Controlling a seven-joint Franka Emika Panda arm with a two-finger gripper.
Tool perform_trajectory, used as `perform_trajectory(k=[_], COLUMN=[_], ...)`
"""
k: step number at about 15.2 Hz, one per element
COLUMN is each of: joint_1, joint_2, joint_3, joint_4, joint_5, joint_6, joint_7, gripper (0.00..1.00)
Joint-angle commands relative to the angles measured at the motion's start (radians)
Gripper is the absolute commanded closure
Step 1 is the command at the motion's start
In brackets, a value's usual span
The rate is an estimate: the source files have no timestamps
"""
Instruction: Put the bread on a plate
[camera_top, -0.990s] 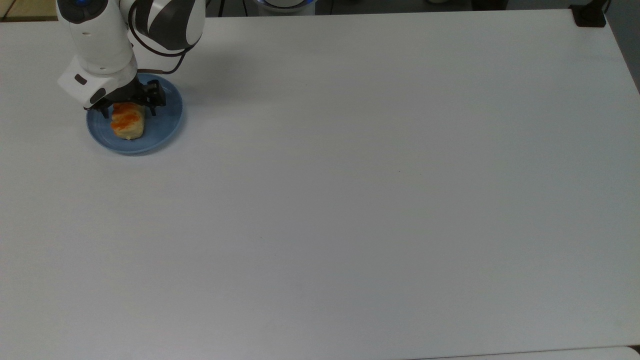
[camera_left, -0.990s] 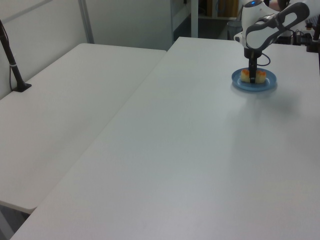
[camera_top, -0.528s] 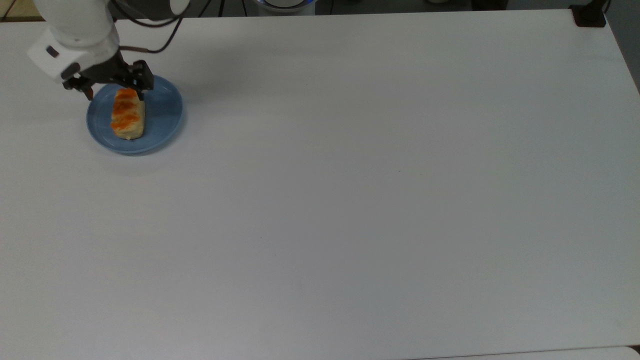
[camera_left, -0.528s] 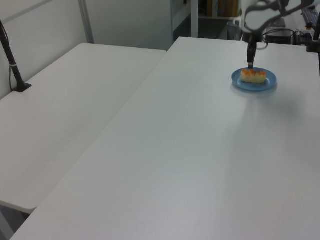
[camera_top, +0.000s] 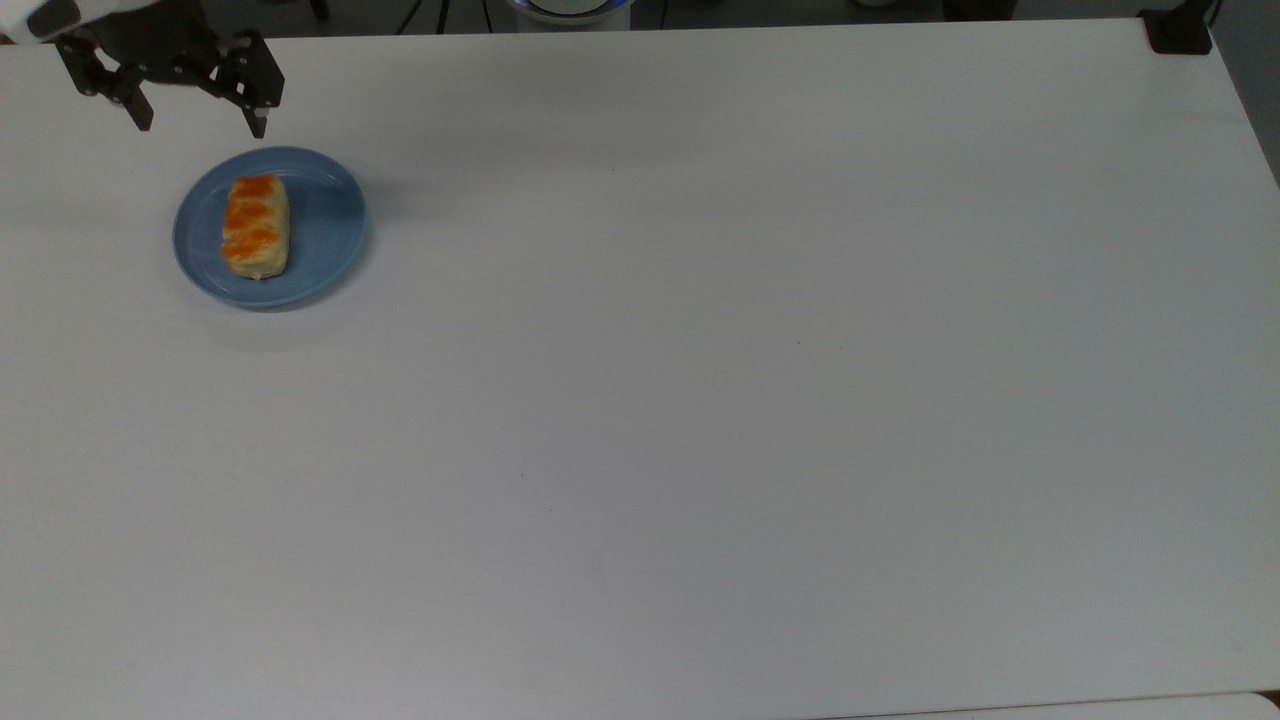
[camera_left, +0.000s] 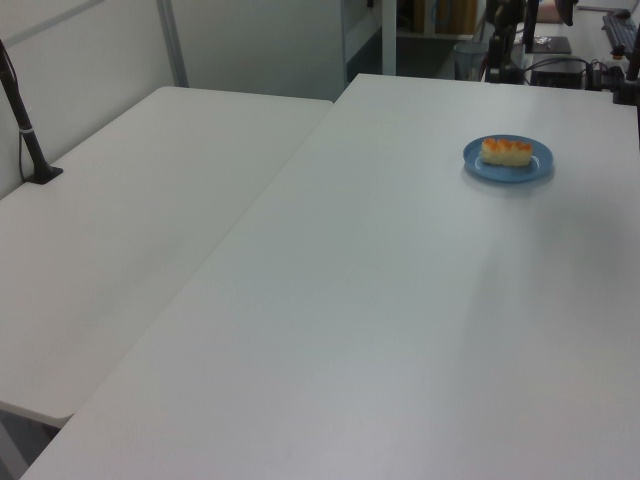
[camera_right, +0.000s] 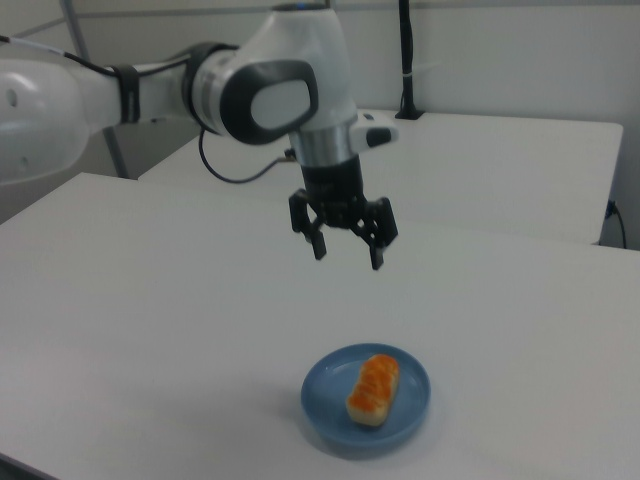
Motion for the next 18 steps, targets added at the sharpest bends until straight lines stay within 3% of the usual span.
perform_trajectory(k=[1,4,6,7,10,13,18], joint_1=[0.044,0.12,0.144,0.134,0.129,0.083,0.063], joint_2=[-0.027,-0.029,-0.037,-0.047,-0.069,-0.09,-0.092], joint_3=[0.008,0.017,0.065,0.13,0.212,0.33,0.39], joint_4=[0.051,0.067,0.068,0.07,0.07,0.07,0.07], joint_5=[0.016,0.016,0.016,0.014,0.016,0.014,0.019], joint_6=[-0.067,-0.07,-0.07,-0.07,-0.111,-0.119,-0.163], joint_7=[0.114,0.202,0.243,0.277,0.324,0.37,0.378], gripper=[0.0,0.0,0.0,0.0,0.0,0.0,0.0])
